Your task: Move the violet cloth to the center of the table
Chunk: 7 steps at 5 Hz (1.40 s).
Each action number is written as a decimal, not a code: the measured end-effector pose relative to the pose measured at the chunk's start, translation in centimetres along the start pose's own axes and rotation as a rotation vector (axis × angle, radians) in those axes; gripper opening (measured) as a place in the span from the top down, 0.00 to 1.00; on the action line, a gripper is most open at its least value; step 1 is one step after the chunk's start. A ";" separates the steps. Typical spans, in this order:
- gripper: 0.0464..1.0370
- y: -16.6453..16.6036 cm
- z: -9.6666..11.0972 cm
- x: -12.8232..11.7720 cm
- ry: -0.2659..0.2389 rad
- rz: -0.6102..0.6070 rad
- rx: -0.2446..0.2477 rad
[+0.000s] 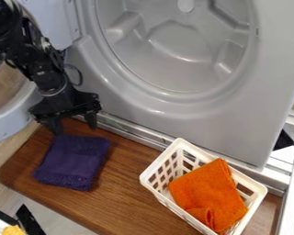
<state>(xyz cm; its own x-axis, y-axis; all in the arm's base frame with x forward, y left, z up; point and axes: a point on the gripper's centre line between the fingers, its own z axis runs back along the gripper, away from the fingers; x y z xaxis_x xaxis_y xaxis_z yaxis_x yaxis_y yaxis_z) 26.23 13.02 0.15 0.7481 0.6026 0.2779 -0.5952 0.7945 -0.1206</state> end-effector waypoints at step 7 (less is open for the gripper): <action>0.04 0.1 -7.1 -2.2 0.078 -0.015 0.103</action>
<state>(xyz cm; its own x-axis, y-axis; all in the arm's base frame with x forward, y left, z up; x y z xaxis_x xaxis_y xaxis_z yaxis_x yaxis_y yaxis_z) 26.61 12.37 -7.22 0.7752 0.5982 0.2030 -0.6079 0.7938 -0.0177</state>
